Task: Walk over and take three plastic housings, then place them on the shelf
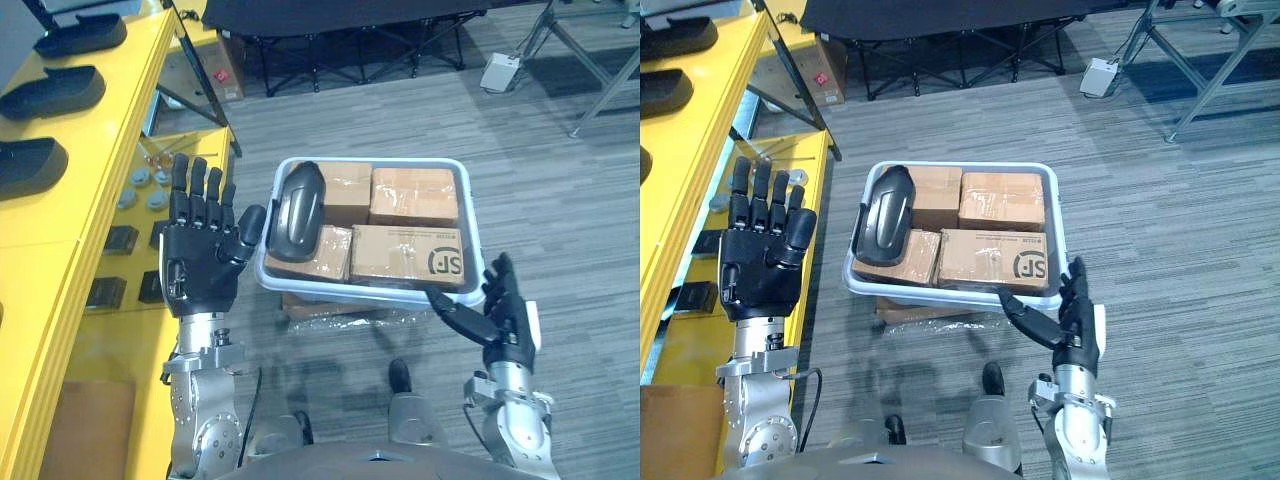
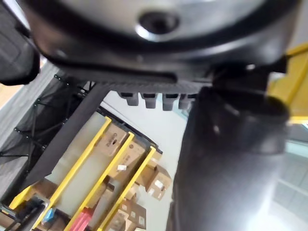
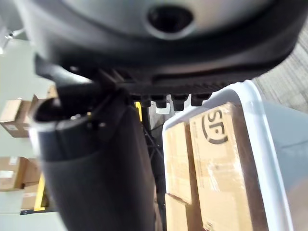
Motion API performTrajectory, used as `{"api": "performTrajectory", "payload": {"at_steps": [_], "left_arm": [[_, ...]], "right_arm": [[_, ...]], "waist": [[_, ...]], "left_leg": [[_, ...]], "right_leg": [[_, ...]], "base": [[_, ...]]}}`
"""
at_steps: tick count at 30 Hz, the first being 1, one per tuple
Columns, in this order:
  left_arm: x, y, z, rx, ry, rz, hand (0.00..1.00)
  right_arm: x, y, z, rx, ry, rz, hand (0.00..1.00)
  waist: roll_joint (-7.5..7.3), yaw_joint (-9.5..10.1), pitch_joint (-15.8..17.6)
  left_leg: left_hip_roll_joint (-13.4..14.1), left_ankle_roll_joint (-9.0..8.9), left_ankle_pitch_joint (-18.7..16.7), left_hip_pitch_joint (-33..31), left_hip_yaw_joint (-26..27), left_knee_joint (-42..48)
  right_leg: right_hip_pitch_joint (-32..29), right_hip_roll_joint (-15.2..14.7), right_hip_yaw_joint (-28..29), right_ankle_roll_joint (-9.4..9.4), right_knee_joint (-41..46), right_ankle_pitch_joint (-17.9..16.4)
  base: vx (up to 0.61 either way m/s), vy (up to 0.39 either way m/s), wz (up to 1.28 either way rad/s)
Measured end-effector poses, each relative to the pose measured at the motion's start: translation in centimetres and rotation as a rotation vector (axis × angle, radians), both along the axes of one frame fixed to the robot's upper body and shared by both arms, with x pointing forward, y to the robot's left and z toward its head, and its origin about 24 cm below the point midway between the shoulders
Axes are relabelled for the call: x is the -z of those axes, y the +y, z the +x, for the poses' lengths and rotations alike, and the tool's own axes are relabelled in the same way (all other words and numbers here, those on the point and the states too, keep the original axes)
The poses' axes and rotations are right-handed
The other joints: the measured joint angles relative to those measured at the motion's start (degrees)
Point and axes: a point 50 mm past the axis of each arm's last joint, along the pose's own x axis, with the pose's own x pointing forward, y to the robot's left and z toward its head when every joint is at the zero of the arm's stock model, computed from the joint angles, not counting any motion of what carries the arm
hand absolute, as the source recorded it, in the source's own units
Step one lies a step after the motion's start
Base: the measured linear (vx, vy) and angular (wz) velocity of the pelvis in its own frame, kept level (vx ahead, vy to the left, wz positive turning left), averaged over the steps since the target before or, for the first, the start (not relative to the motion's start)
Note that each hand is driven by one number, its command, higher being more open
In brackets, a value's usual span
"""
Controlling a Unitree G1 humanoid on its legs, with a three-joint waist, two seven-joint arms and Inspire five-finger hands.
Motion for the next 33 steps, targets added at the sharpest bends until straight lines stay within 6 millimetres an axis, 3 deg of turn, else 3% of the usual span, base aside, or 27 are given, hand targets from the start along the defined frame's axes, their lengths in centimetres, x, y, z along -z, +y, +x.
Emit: {"api": "performTrajectory", "payload": {"at_steps": [3,7,9,14,18,24,28,33], "left_arm": [[-0.7,-0.3,0.6,0.013,-0.021,0.116,1.0],[-1.3,-0.6,1.3,0.044,-0.034,0.158,1.0],[-1.6,-0.7,1.8,0.073,-0.036,0.184,1.0],[-2.0,-0.3,2.6,0.116,-0.034,0.25,1.0],[-1.7,-1.1,3.0,0.183,-0.017,0.274,1.0],[-0.4,-3.0,5.7,0.298,0.028,0.327,1.0],[0.8,-4.4,6.7,0.361,0.076,0.341,1.0],[2.2,-5.3,7.2,0.391,0.142,0.341,1.0]], "right_arm": [[0.7,0.0,2.0,0.02,0.012,-0.013,1.0],[-0.8,0.0,5.9,0.032,-0.053,-0.06,1.0],[-2.6,-0.6,9.0,0.053,-0.107,-0.076,1.0],[-6.6,-2.6,14.2,0.093,-0.155,-0.114,1.0],[-8.7,-4.3,17.7,0.11,-0.086,-0.143,1.0],[-11.8,-5.9,20.7,0.101,-0.023,-0.191,1.0],[-15.7,-7.5,22.1,0.142,-0.042,-0.232,1.0],[-18.7,-9.3,22.4,0.197,-0.004,-0.293,1.0]], "waist": [[-0.38,1.8,0.3],[-0.61,3.56,1.7],[-1.12,4.69,4.7],[-2.38,8.39,9.5],[-2.54,11.45,9.9],[-2.15,13.93,10.6],[-0.58,15.79,12.2],[1.13,17.67,13.1]], "left_leg": [[-0.8,0.5,-0.5,0.2,-2.2,0.2],[-0.8,0.53,-2.1,-3.6,-4.8,5.0],[-0.7,0.42,-2.9,-6.2,-6.6,8.6],[-0.9,0.33,-2.9,-11.8,-9.2,12.7],[-1.1,0.26,-2.9,-15.6,-10.5,14.6],[-1.7,0.31,-2.8,-19.8,-12.4,16.4],[-2.2,0.45,-2.6,-24.0,-13.6,18.2],[-3.0,0.52,-1.6,-26.8,-14.8,18.8]], "right_leg": [[2.3,-1.1,-3.5,0.1,-0.8,0.2],[3.0,-1.3,-6.3,0.3,-1.6,0.9],[3.2,-1.2,-8.2,0.32,-1.7,1.4],[1.9,-1.0,-10.9,0.29,-3.5,3.5],[-0.2,-0.9,-12.0,0.42,-3.6,4.1],[-2.3,-1.0,-13.7,0.44,-3.7,4.6],[-4.8,-1.2,-14.7,0.48,-3.6,5.3],[-7.1,-1.7,-16.2,0.51,-2.9,5.3]], "base": [[-0.01,0.053,0.39],[-0.07,0.015,0.35],[-0.12,0.029,0.37],[-0.11,0.032,0.26],[-0.06,0.055,0.18],[-0.03,0.039,0.17],[-0.06,0.058,0.13],[-0.06,0.041,0.14]]}}
